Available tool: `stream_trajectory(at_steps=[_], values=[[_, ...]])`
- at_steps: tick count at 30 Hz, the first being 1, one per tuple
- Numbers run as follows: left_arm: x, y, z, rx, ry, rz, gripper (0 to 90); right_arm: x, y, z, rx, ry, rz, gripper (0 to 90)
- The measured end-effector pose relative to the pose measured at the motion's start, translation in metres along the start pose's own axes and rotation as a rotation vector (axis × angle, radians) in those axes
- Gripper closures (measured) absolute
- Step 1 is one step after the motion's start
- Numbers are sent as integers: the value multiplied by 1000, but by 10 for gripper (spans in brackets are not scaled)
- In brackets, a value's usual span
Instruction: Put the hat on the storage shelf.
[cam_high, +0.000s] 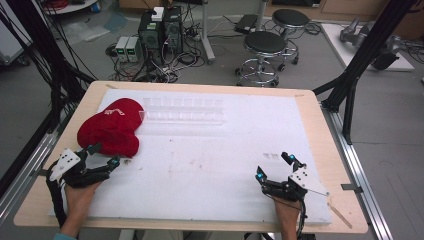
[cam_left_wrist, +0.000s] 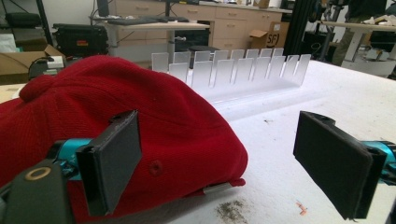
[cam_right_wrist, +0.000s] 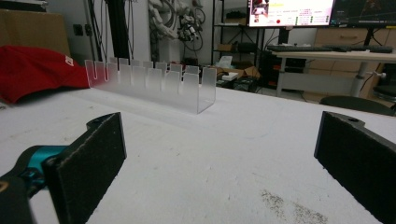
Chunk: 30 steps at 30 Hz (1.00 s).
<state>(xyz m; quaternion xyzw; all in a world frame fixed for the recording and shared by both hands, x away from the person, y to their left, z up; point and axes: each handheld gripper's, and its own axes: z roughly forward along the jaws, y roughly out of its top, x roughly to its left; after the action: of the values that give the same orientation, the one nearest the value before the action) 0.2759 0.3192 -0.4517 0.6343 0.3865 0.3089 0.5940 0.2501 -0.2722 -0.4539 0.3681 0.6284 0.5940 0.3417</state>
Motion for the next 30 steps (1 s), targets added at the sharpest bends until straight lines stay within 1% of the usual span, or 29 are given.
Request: stream_trajectory(at_steps=[1, 5, 16, 20, 21, 22, 23, 26, 28, 30], values=[[0, 0, 0, 3, 0, -1, 155, 0, 0, 0, -3, 1, -7, 10], [0, 0, 0, 4, 1, -1, 155, -1, 0, 0, -2, 2, -1, 10], [0, 0, 0, 1, 4, 0, 155, -1, 0, 0, -4, -1, -7, 10], [1, 0, 0, 0, 3, -8, 155, -1, 0, 0, -6, -2, -13, 10], [1, 0, 0, -3, 2, -7, 154, 0, 0, 0, -4, -4, -7, 10], [0, 0, -1, -8, 3, 5, 154, 0, 0, 0, -4, -5, -6, 10], [0, 0, -1, -8, 3, 5, 154, 0, 0, 0, -3, -5, -3, 10], [-2, 0, -1, -9, 4, 18, 149, 0, 0, 0, -2, -4, -4, 10], [-3, 1, -2, 5, 10, 35, 147, 0, 0, 0, -1, -2, -2, 10], [-3, 2, -2, 0, 12, 33, 147, -1, 0, 1, -2, 1, -6, 10]])
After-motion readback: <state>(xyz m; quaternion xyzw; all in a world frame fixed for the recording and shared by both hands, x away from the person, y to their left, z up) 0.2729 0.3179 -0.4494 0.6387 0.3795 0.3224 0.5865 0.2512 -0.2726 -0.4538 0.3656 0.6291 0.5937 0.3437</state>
